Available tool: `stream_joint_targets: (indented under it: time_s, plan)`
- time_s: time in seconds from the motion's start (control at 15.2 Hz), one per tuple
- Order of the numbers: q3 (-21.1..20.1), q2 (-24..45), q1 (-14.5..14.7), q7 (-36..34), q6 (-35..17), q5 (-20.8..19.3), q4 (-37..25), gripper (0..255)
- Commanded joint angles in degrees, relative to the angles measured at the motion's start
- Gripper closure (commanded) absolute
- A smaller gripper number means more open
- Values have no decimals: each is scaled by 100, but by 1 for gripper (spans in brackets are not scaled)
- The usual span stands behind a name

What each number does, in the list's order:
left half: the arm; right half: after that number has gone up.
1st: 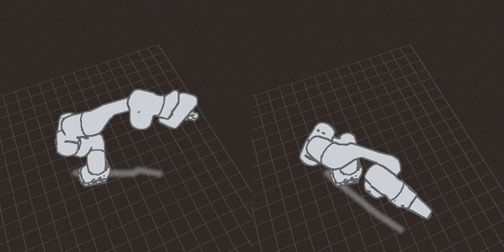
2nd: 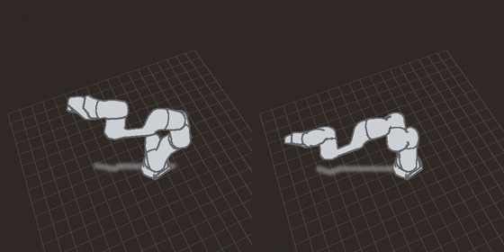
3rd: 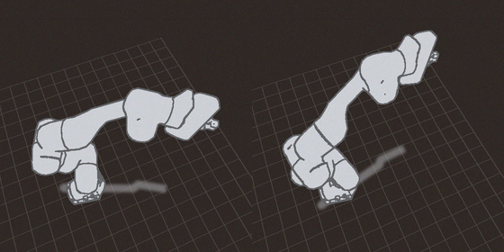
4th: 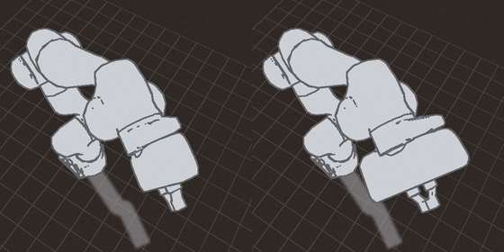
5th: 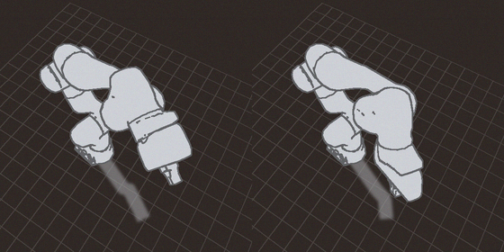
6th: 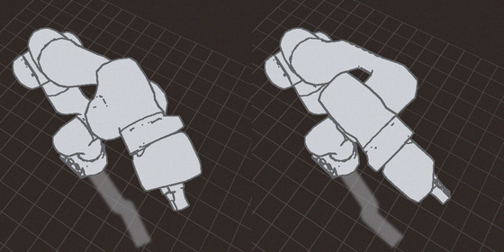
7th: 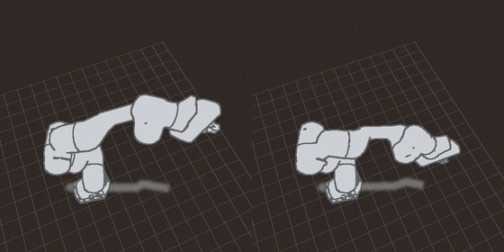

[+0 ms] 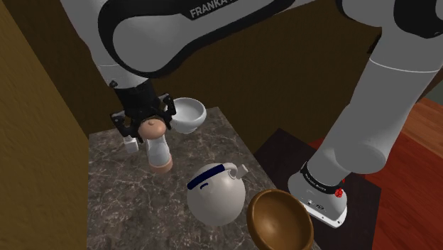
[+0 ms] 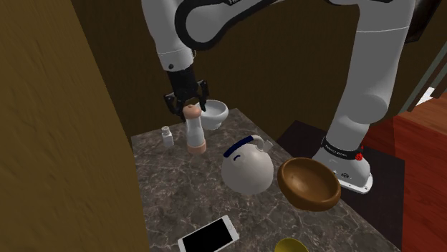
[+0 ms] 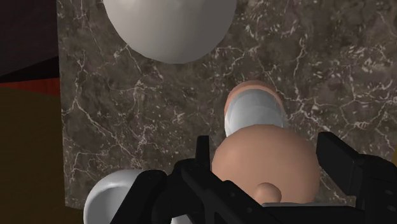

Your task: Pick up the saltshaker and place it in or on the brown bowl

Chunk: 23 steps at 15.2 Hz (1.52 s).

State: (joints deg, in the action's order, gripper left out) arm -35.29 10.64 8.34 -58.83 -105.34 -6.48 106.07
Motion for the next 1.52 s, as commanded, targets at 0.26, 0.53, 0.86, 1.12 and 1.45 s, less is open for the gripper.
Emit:
stream_joint_targets:
  time_s: [0.26, 0.53, 0.86, 1.12, 1.45]
  plan:
    - [-19, -97, -4, 49, 444, 69, -366, 255]
    - [-28, -152, -5, 76, 737, 106, -615, 255]
    - [-39, -188, 1, 97, 1112, 132, -962, 255]
    - [-46, -192, 12, 104, 1378, 138, -1225, 255]
    - [-51, -1501, -122, 356, 1274, 874, -61, 255]
